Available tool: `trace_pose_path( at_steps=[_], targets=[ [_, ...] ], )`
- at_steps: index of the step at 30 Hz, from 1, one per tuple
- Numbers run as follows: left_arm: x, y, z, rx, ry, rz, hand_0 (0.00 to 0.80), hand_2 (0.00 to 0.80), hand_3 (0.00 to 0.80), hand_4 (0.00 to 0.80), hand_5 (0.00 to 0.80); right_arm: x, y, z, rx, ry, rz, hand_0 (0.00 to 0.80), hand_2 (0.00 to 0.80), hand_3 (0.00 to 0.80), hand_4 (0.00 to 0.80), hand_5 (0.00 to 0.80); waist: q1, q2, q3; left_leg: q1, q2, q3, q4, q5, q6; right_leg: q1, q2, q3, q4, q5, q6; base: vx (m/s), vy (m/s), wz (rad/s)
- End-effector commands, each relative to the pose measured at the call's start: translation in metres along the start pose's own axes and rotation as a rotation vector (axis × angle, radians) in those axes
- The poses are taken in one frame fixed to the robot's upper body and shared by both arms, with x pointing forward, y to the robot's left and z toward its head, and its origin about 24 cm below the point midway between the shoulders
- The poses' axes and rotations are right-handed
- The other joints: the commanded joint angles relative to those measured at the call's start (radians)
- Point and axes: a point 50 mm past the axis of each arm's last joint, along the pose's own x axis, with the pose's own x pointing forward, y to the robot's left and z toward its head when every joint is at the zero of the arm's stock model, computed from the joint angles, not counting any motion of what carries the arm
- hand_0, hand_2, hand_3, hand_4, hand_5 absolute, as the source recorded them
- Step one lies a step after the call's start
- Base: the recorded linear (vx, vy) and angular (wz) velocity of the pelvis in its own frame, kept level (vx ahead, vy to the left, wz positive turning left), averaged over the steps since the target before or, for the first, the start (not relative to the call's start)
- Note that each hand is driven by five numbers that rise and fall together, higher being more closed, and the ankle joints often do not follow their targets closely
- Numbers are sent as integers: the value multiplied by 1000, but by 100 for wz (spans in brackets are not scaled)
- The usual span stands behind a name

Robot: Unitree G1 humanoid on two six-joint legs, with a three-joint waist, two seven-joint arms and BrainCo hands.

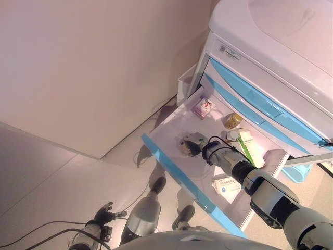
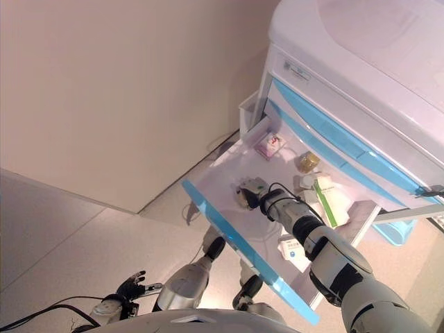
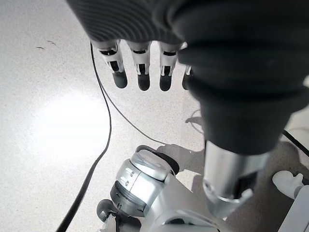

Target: Open the drawer and pick up the medicine

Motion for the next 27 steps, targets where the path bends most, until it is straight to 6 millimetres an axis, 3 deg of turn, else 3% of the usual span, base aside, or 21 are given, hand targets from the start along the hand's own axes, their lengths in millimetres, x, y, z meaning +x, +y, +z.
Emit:
trace_pose_path(
  at_steps=[1,16,22,27],
  targets=[
    [-1,2,-4,98,12,-14,0,0,0,0,0,5,-12,14,-48,-71,-38,800,800,800,800,800,13,-10,-6,21,-22,38,6,-102,12,9,-19,8,60,-43,24,0,0,0],
    [-1,3,-2,102,8,-12,0,0,0,0,0,4,-14,13,-58,-67,-36,800,800,800,800,800,9,-14,-7,24,-21,43,6,-105,14,9,-19,14,61,-42,25,0,0,0],
    [-2,7,-6,96,27,6,0,0,0,0,0,1,-22,15,-138,-97,8,800,800,800,800,800,-1,-35,-17,38,-19,51,3,-111,15,20,-17,24,52,-36,30,0,0,0],
    [-4,21,-10,84,61,40,0,0,0,0,0,-15,-41,17,-92,-141,171,800,800,800,800,800,-37,-64,-35,49,-10,70,1,-111,16,24,-15,43,47,-23,37,16,-6,-9]
  ],
)
